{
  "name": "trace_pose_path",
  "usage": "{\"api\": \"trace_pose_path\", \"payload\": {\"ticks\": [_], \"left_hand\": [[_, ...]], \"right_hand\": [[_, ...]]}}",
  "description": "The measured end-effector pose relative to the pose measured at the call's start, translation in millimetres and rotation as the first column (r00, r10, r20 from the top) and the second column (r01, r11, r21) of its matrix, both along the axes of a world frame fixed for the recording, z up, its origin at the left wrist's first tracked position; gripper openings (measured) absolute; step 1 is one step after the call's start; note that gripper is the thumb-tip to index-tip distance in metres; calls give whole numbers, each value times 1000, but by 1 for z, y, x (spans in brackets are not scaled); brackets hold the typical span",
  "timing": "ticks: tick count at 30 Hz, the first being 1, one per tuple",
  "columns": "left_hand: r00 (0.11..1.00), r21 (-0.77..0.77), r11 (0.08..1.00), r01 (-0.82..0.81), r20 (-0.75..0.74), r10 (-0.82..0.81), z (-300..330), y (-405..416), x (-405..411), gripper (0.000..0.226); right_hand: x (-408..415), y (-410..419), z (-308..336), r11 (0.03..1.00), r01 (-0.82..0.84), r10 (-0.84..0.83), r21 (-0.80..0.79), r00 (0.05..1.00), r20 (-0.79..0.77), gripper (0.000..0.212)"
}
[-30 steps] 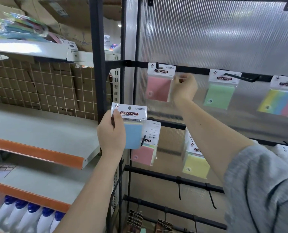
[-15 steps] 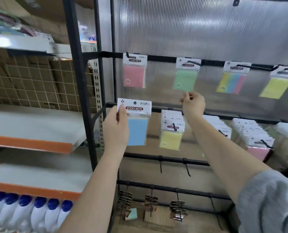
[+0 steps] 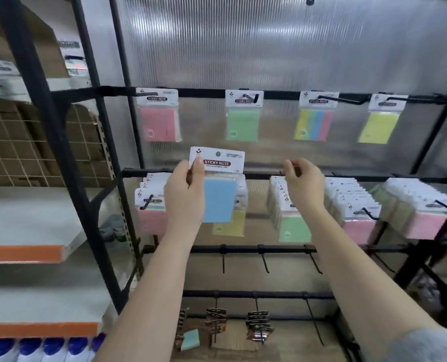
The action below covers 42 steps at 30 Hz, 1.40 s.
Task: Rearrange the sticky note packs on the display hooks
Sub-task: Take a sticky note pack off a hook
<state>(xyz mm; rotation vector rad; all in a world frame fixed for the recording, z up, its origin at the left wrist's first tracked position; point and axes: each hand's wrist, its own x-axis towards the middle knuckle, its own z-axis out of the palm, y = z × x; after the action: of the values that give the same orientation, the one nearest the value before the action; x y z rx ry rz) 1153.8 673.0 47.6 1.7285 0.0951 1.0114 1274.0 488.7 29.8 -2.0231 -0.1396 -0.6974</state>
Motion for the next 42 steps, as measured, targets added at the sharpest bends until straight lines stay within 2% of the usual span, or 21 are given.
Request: {"api": "trace_pose_path", "payload": {"ticks": [6,12,22,25,32,37,42], "left_hand": [[998,55,997,49,28,-51,7,-55,33,44],[990,85,992,89,107,-97,11,-138,71,43],[984,-10,996,85,161,-82,14,-301,124,43],[984,-14,997,79,158,-76,15,-337,132,44],[983,-50,990,130,135,-122,19,-398,148,45],[967,6,977,214,142,-212,22,-427,162,44],[927,52,947,316,196,-320,45,-456,176,41]], "right_hand": [[16,-70,-16,996,86,-87,-37,995,-51,19],[37,-161,-24,986,138,-143,-90,988,-52,25],[76,-311,-21,973,74,-97,-220,990,-99,21],[81,-346,-21,978,33,-55,-204,993,-103,20],[87,-391,-35,982,37,-69,-183,984,-167,25],[90,-407,-46,979,18,-78,-203,954,-289,35],[92,-417,-54,993,-19,-24,-117,933,-358,36]]}}
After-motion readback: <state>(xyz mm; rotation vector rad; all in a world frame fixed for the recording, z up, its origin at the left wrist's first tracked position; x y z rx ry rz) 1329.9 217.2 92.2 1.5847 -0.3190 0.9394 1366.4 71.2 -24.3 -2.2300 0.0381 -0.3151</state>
